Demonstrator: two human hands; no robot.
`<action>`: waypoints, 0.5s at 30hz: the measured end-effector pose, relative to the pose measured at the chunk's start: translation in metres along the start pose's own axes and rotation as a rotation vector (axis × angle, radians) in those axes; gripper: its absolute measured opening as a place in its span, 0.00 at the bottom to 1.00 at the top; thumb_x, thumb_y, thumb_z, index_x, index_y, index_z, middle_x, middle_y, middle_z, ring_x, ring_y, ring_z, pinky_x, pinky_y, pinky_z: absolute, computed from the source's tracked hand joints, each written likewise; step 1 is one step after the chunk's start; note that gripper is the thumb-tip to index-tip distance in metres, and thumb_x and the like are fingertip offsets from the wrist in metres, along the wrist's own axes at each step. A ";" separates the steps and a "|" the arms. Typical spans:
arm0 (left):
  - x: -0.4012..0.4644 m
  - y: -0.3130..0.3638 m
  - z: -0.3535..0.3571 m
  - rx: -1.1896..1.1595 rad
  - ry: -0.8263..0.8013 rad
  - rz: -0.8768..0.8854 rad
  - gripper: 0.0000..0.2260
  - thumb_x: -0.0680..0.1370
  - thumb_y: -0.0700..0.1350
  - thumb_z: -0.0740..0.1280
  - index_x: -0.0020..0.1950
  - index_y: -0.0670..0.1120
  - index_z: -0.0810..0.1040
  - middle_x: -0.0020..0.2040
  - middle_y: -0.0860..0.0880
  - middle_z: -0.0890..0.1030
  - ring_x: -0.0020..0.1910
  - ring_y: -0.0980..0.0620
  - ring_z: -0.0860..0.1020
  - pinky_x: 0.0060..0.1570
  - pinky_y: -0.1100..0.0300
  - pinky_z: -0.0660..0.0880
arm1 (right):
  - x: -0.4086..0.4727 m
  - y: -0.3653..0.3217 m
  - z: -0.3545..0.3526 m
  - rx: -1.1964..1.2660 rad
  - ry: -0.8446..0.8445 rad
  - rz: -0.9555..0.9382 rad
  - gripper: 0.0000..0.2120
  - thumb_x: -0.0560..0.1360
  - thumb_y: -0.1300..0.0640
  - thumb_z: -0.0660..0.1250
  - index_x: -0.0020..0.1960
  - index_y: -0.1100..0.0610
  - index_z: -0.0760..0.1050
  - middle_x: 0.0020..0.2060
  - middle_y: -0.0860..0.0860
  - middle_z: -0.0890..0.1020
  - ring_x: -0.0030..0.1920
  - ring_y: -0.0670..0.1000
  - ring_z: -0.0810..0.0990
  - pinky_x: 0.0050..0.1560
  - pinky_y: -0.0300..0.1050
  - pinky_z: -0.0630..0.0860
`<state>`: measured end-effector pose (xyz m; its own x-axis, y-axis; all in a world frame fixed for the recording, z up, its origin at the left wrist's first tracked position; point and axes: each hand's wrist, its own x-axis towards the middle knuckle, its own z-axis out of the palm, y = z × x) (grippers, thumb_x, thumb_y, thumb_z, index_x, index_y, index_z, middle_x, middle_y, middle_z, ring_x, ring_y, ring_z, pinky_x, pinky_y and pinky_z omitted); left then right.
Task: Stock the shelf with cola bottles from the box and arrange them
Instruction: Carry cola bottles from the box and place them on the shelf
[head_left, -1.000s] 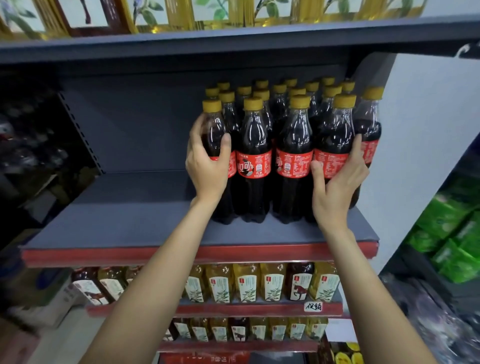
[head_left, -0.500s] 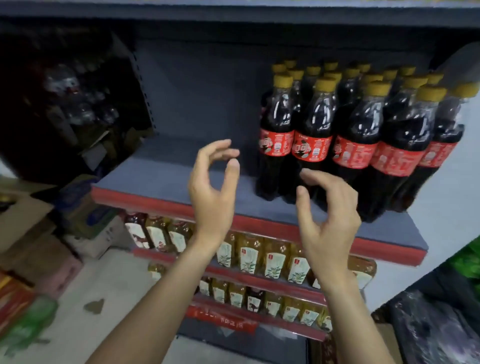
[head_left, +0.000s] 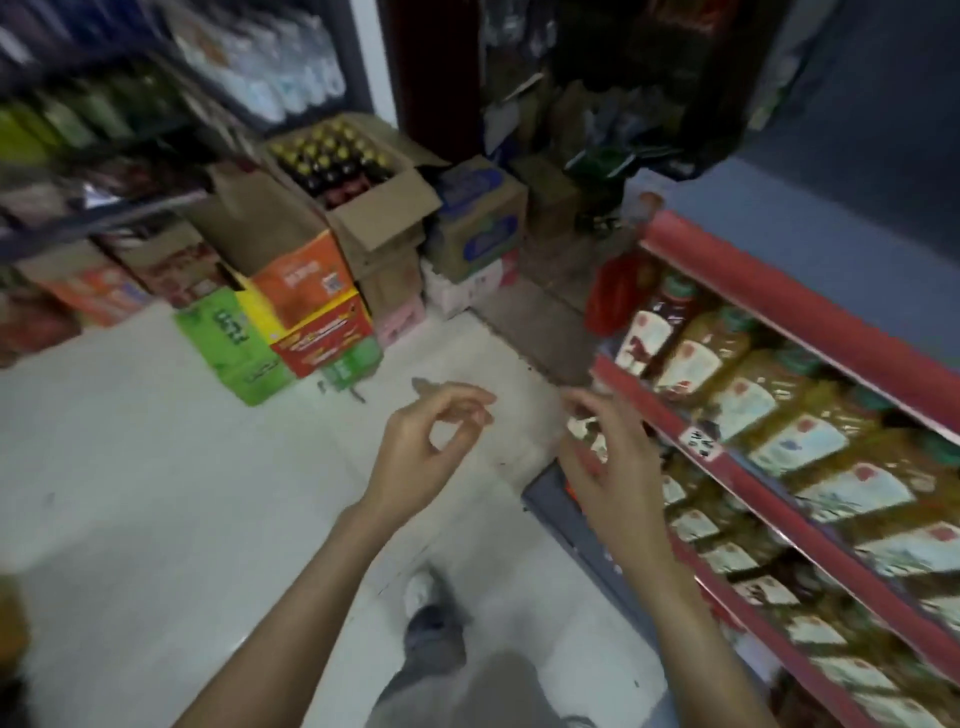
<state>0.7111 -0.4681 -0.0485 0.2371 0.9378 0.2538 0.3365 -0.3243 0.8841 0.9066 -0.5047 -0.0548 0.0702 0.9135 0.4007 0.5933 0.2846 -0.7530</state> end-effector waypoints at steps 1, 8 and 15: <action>0.000 -0.025 -0.020 0.056 0.013 -0.041 0.08 0.76 0.45 0.64 0.53 0.50 0.79 0.46 0.57 0.82 0.47 0.59 0.81 0.51 0.62 0.75 | 0.007 0.006 0.026 -0.009 -0.084 0.052 0.16 0.77 0.59 0.67 0.64 0.57 0.73 0.54 0.47 0.78 0.55 0.47 0.77 0.55 0.41 0.74; 0.041 -0.151 -0.141 0.447 -0.051 -0.343 0.10 0.77 0.47 0.67 0.58 0.52 0.78 0.55 0.56 0.81 0.53 0.55 0.78 0.49 0.60 0.73 | 0.075 0.026 0.174 -0.135 -0.398 0.267 0.21 0.75 0.62 0.69 0.67 0.57 0.71 0.54 0.52 0.79 0.56 0.55 0.77 0.56 0.49 0.75; 0.135 -0.235 -0.205 0.314 0.106 -0.505 0.07 0.77 0.42 0.68 0.53 0.52 0.79 0.52 0.56 0.82 0.50 0.55 0.80 0.51 0.58 0.75 | 0.191 0.042 0.277 -0.209 -0.438 0.231 0.18 0.75 0.61 0.68 0.64 0.59 0.74 0.56 0.55 0.80 0.55 0.56 0.77 0.54 0.45 0.72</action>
<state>0.4777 -0.2401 -0.1417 -0.1086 0.9874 -0.1154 0.6409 0.1583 0.7511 0.7231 -0.2375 -0.1543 -0.0965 0.9940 -0.0520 0.7524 0.0386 -0.6576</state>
